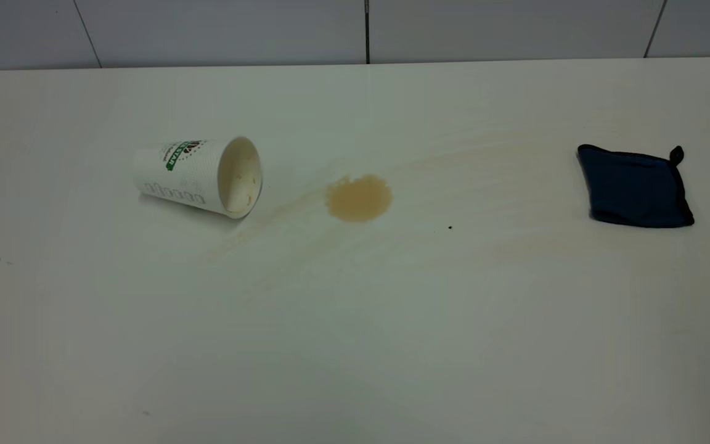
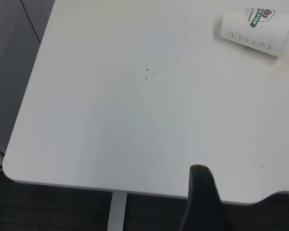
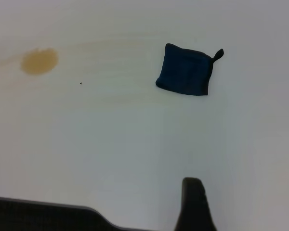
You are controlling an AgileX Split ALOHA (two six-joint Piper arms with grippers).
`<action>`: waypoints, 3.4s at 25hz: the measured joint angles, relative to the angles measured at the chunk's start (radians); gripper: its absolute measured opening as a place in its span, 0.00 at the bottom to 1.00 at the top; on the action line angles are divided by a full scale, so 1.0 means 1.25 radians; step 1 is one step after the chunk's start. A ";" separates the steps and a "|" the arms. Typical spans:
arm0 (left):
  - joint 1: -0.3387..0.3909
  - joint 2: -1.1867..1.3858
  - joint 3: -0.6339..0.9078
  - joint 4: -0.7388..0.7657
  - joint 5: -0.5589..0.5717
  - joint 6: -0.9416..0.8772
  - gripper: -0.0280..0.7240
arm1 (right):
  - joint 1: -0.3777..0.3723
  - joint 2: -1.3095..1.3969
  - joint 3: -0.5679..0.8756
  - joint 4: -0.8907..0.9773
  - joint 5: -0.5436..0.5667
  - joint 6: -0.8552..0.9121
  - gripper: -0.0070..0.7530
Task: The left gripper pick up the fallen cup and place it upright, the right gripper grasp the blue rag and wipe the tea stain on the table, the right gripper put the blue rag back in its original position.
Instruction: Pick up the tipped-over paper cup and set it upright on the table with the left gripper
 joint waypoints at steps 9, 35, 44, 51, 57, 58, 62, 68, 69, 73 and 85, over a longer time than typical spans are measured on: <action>0.000 0.000 0.000 0.000 0.000 -0.001 0.72 | 0.000 0.000 0.000 0.000 0.000 0.000 0.77; 0.000 0.000 0.000 0.000 0.000 -0.014 0.72 | 0.000 0.000 0.000 0.000 0.000 0.000 0.77; 0.000 0.009 -0.019 0.010 0.011 -0.036 0.72 | 0.000 0.000 0.000 0.000 0.000 0.000 0.77; 0.000 0.204 -0.101 0.102 0.011 -0.028 0.72 | 0.000 0.000 0.000 0.000 0.000 0.000 0.77; 0.000 0.495 -0.195 0.115 -0.077 -0.028 0.81 | 0.000 0.000 0.000 0.000 0.000 0.000 0.77; 0.000 0.550 -0.211 0.115 -0.089 -0.028 0.84 | 0.000 0.000 0.000 0.000 0.000 0.000 0.77; 0.000 0.744 -0.297 0.106 -0.124 -0.013 0.97 | 0.000 0.000 0.000 0.000 0.000 0.000 0.77; -0.068 1.009 -0.426 0.137 -0.135 -0.008 0.99 | 0.000 0.000 0.000 0.000 0.000 0.000 0.77; -0.086 1.048 -0.448 0.155 -0.135 -0.020 0.99 | 0.000 0.000 0.000 0.000 0.000 0.000 0.77; -0.184 1.185 -0.524 0.240 -0.137 -0.103 0.99 | 0.000 0.000 0.000 0.000 0.000 0.000 0.77; -0.443 1.573 -0.761 0.385 -0.116 -0.261 0.97 | 0.000 0.000 0.000 0.000 0.000 0.000 0.77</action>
